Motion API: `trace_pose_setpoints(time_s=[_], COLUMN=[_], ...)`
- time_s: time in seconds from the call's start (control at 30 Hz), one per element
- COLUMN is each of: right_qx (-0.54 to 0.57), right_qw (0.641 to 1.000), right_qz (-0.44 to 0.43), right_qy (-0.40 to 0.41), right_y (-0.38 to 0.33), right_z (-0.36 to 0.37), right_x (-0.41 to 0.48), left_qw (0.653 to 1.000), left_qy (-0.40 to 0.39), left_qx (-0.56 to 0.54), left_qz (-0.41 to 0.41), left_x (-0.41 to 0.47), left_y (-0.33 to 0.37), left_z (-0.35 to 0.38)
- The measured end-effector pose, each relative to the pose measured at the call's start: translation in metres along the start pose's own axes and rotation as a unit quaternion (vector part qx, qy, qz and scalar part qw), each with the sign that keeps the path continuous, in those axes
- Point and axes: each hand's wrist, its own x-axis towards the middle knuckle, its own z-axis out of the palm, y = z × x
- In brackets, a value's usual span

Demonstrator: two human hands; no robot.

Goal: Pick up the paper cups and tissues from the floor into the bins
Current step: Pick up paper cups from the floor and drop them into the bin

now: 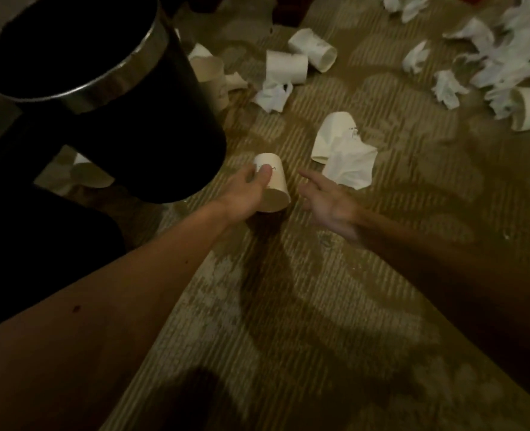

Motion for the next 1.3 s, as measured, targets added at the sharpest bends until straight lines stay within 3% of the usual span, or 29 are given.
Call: trace_pose_setpoints(time_s=[0.3,0.43,0.53,0.63,0.8,0.97,1.17,1.3], right_qx=[0.161,0.128,0.018,-0.159,-0.178,-0.162,-0.141,-0.091], right_qw=[0.980,0.985,0.999,0.971,0.971,0.955,0.980,0.995], right_qz=[0.100,0.069,0.006,-0.025,0.015,0.022,0.024,0.023], right_qy=[-0.051,-0.094,0.028,0.175,0.160,0.248,0.137,0.041], right_y=[0.023,0.012,0.000,0.000,0.028,0.046,0.042,0.033], right_z=[-0.018,-0.033,-0.057,-0.085,-0.096,-0.095,-0.088,-0.079], right_x=[-0.004,-0.018,-0.009,0.010,0.038,0.055,0.033,0.011], left_qw=[0.990,0.986,0.990,0.991,0.995,0.992,0.984,0.968], left_qy=[0.029,-0.025,-0.031,-0.018,-0.020,-0.058,-0.101,-0.187], left_qx=[-0.056,-0.052,-0.080,-0.093,-0.073,-0.100,-0.138,-0.159], left_qz=[-0.123,-0.155,-0.112,-0.093,-0.064,-0.056,-0.060,-0.055], left_x=[0.005,0.000,0.008,0.020,0.030,0.036,0.036,0.030], left_y=[0.029,0.046,0.062,0.069,0.060,0.053,0.039,0.037], left_z=[0.030,0.031,0.032,0.033,0.044,0.049,0.050,0.055])
